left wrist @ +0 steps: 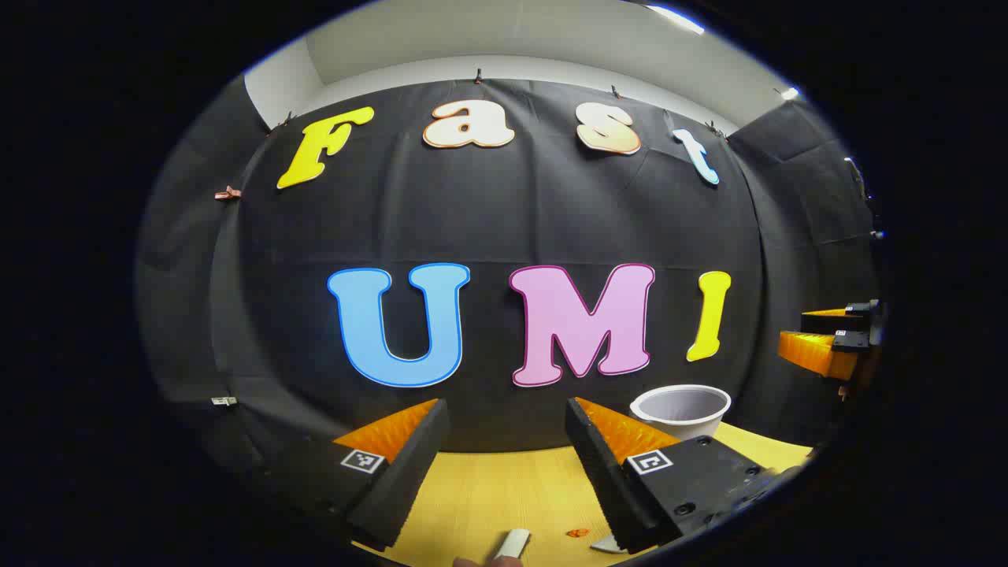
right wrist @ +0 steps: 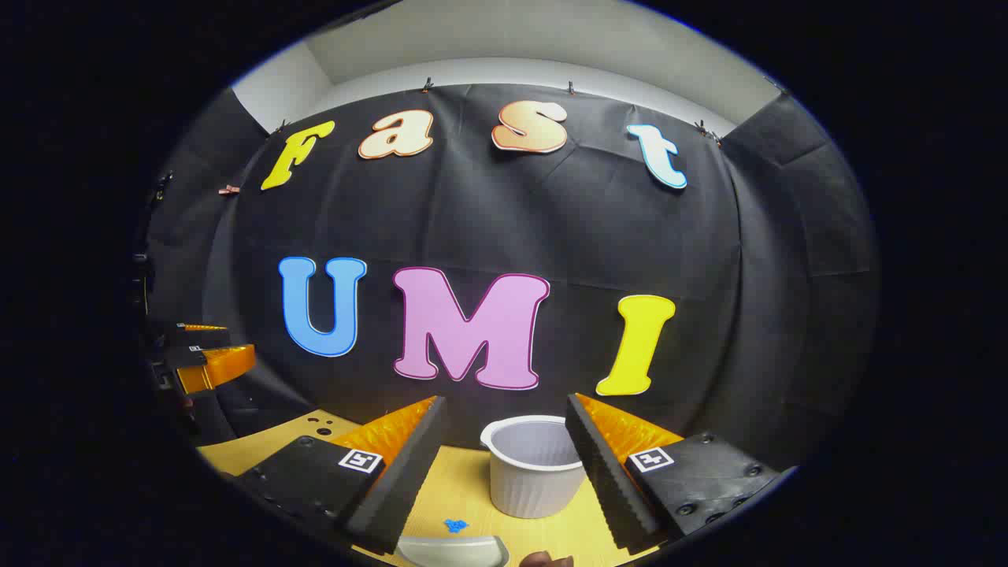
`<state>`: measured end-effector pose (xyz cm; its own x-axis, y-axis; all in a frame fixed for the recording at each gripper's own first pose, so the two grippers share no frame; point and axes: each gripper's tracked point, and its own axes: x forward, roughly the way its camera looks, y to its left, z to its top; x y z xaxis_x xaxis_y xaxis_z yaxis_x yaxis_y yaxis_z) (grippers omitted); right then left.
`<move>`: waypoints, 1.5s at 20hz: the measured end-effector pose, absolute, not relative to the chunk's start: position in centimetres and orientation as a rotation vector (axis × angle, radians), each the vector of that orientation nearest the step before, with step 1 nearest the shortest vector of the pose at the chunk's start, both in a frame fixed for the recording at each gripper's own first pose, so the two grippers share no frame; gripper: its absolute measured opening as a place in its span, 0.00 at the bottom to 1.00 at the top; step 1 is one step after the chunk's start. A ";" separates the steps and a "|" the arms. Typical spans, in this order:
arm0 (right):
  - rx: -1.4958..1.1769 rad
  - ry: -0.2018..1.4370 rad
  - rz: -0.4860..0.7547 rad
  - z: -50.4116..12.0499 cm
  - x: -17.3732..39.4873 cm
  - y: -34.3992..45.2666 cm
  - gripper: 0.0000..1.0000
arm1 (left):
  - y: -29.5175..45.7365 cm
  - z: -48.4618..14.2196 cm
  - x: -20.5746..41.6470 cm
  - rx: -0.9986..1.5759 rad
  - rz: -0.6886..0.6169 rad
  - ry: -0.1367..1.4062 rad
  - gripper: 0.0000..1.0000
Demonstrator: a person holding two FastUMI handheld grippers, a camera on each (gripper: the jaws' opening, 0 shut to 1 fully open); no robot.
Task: Pick up the small broom and dustpan from the desktop, sweep the trash into the dustpan with the broom, and then empty the trash into the garbage bin.
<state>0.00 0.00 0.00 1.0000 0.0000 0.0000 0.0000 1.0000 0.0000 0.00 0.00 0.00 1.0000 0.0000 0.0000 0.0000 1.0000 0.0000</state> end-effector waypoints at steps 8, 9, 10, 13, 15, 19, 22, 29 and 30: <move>-0.026 -0.007 -0.041 0.2 -0.8 1.3 0.98 | 0.2 -0.4 -0.6 0.001 -0.065 -0.008 0.96; -0.032 -0.010 -0.040 0.3 -1.0 1.5 0.98 | 0.2 -0.3 -0.7 0.002 -0.073 -0.009 0.96; -0.034 -0.009 -0.041 0.3 -1.1 1.8 0.98 | 0.1 -0.4 -0.7 0.006 -0.079 -0.011 0.96; -0.028 0.000 -0.041 0.0 -1.3 2.1 0.97 | 0.4 -0.3 -0.9 0.018 -0.083 -0.013 0.96; -0.037 0.031 -0.021 -0.6 -1.3 2.4 0.97 | 0.4 -0.4 -0.8 0.018 -0.078 -0.008 0.96; -0.040 0.229 0.096 -5.6 -3.4 3.9 0.98 | 0.9 -1.1 -1.0 0.015 -0.068 0.006 0.98; -0.052 0.422 0.138 -11.1 -6.4 3.7 0.98 | 1.2 -2.3 -1.4 0.000 -0.062 0.028 0.99; -0.076 0.803 0.224 -25.0 -12.8 4.9 0.98 | 2.3 -4.5 -2.2 0.020 -0.044 0.069 0.99; -0.074 0.840 0.233 -26.7 -13.1 5.0 0.98 | 2.5 -4.7 -2.3 0.016 -0.038 0.075 0.99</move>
<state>-13.15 5.02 -26.68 0.6440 0.1751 -0.7448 -0.2331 0.9721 0.0269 -2.30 2.48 -4.66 0.9965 -0.0371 -0.0749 0.0383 0.9992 0.0145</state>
